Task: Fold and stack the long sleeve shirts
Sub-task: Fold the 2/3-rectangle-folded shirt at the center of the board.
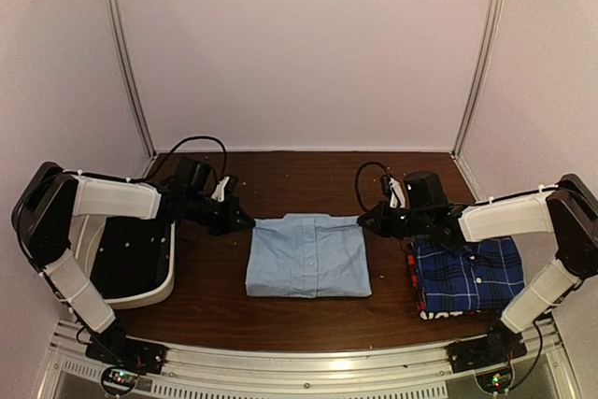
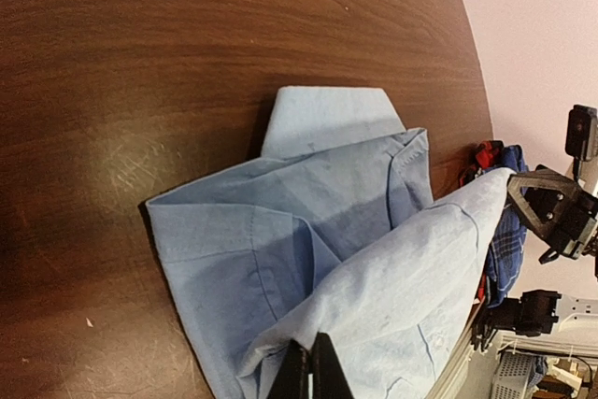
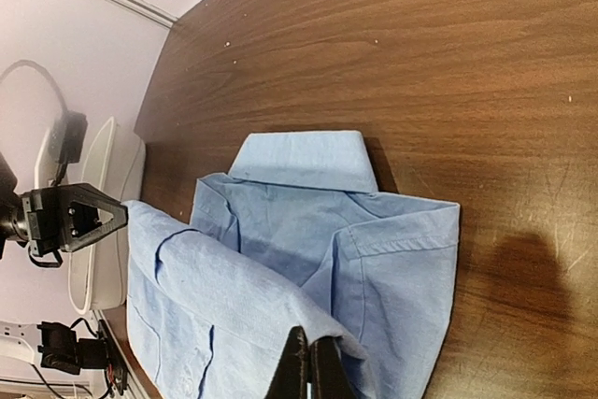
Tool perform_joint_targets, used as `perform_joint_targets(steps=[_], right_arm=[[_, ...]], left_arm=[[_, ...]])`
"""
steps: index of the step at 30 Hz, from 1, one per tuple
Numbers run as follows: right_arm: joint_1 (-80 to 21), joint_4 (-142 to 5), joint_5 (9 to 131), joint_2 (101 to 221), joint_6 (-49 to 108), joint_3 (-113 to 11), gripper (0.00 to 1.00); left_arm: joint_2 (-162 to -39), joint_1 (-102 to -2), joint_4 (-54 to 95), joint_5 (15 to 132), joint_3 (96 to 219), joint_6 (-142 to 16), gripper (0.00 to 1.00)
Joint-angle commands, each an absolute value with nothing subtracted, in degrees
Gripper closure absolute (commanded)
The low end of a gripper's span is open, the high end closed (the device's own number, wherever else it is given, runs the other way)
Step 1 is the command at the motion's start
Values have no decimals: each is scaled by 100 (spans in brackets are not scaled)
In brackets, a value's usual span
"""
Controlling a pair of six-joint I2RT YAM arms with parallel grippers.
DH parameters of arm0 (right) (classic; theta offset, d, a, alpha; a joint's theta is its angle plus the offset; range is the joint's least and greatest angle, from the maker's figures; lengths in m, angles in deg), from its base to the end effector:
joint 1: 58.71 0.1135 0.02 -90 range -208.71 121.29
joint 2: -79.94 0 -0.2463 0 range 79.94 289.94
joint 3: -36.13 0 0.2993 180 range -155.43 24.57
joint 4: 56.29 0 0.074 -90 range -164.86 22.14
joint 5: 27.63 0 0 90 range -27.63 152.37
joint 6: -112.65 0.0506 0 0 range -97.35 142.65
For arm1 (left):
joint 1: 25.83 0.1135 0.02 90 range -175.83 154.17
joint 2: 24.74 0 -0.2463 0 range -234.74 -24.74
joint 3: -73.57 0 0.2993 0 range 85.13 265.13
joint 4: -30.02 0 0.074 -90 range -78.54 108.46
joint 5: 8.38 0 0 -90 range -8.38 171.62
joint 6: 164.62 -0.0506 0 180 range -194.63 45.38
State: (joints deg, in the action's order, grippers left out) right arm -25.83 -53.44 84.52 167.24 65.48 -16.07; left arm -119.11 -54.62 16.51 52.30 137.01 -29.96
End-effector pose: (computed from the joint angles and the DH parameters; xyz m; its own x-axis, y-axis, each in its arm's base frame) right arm 0.2882 0.2090 0.1229 -0.8525 0.1987 -0.4835 -0.2605 0.6404 0.7225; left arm 0.3210 -0.2046 0.1225 -0.9470 -0.1789 -0.2669 0.0853 0.6608 -0.7457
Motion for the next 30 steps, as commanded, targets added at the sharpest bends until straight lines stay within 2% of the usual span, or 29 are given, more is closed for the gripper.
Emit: perform_joint_targets(steps=[1, 7, 14, 15, 16, 19, 20, 22, 24, 26, 30], right_arm=[[-2734, -5335, 7817, 17006, 6382, -1977, 100], [-2964, -5154, 8006, 17869, 6300, -2615, 100], [-3081, -5253, 8144, 18635, 6206, -3257, 100], [-3103, -5313, 8155, 18679, 6166, -3335, 100], [-3107, -5412, 8136, 18701, 6114, -3428, 96], [-3104, -5903, 7993, 18632, 5826, -3717, 73], [-3096, -6071, 7914, 18579, 5716, -3800, 68], [-3060, -6449, 7757, 18449, 5513, -3964, 61], [-2931, -6795, 7546, 18309, 5338, -4133, 56], [-2699, -6966, 7420, 18185, 5201, -4180, 55], [-2138, -7214, 7249, 18206, 4894, -4360, 56]], left_arm=[[-12293, -5062, 1648, 5649, 14047, -3255, 100], [-13028, -4868, 1285, 5669, 14966, -3590, 100], [-13451, -4688, 1018, 5908, 15400, -3819, 100], [-13480, -4650, 951, 5974, 15456, -3852, 97], [-13489, -4622, 897, 6039, 15524, -3888, 84], [-13455, -4526, 543, 6283, 15809, -4059, 50], [-13400, -4499, 420, 6394, 15866, -4111, 42], [-13216, -4482, 160, 6617, 15916, -4226, 34], [-12931, -4486, 98, 6598, 15748, -4229, 33], [-12571, -4575, 118, 6512, 15459, -4169, 36], [-12035, -5093, 215, 6396, 14929, -3895, 50]])
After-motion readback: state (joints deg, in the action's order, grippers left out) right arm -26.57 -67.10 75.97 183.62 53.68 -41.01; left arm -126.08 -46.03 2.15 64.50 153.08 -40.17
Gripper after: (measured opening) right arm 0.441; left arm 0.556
